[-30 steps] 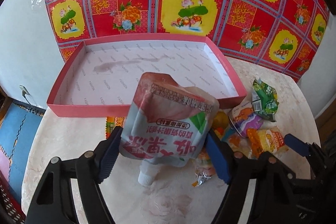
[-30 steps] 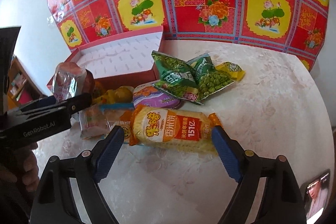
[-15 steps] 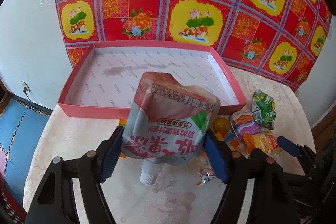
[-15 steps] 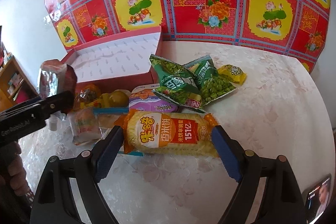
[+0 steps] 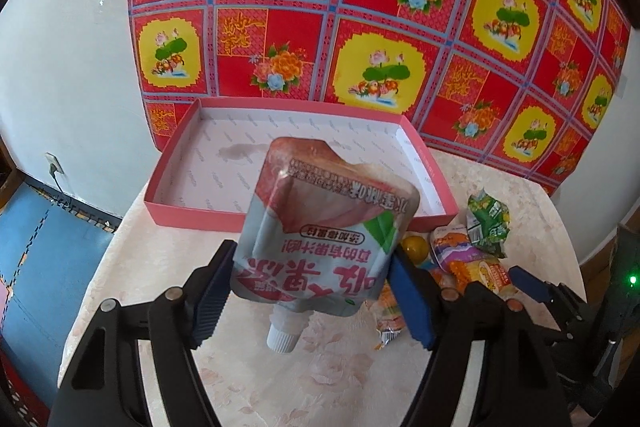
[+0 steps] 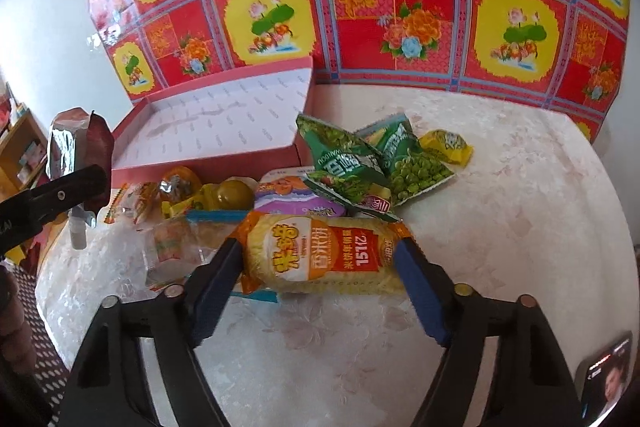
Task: Organize snacks
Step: 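Lift the white pouch with the left gripper while the right gripper lifts the yellow bag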
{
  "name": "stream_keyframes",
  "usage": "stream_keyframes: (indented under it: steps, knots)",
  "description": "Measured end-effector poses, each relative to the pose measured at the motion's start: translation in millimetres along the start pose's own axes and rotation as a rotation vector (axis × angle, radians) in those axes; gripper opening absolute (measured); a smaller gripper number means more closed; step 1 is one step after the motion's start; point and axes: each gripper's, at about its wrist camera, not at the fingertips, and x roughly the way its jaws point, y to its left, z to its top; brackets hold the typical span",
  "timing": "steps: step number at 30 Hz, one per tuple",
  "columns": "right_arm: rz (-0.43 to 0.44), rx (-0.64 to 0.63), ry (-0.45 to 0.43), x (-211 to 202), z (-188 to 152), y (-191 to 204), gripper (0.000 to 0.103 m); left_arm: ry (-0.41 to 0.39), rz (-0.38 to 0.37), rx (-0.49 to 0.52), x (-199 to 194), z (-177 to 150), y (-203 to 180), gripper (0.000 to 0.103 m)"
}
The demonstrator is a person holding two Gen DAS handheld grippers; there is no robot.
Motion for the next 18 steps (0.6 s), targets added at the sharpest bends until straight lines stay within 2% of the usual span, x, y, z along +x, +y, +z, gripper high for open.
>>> stream_keyframes:
  steps: [1,4,6,8,10,11,13,14,15,18]
  knots:
    - [-0.002,-0.014,-0.006,-3,1,2,0.07,-0.002,-0.001,-0.001,-1,0,1,0.077]
    - [0.009,-0.029,-0.018,-8,2,6,0.054,-0.01,-0.001,-0.004,-6,0,2,0.077]
    - [0.013,-0.037,-0.005,-8,1,8,0.033,-0.013,-0.002,-0.005,-8,0,3,0.077]
    - [0.021,-0.024,0.002,-9,0,6,0.033,-0.018,-0.004,-0.008,-10,0,3,0.077]
    - [0.063,0.006,0.005,-13,-2,1,0.033,-0.024,-0.005,-0.009,-14,-1,4,0.077]
    - [0.076,0.016,0.007,-14,-3,-1,0.037,-0.028,-0.006,-0.01,-15,-1,5,0.077]
    - [0.067,0.017,-0.004,-17,-5,-3,0.054,-0.03,-0.008,-0.011,-17,-2,5,0.077]
    - [0.057,0.015,-0.01,-18,-5,-4,0.071,-0.03,-0.008,-0.012,-17,-3,6,0.077]
    - [0.049,0.013,-0.014,-18,-6,-5,0.083,-0.03,-0.009,-0.012,-17,-4,6,0.077]
    - [0.044,0.0,0.011,-11,-7,-6,0.087,-0.023,-0.009,-0.014,-17,-6,8,0.077]
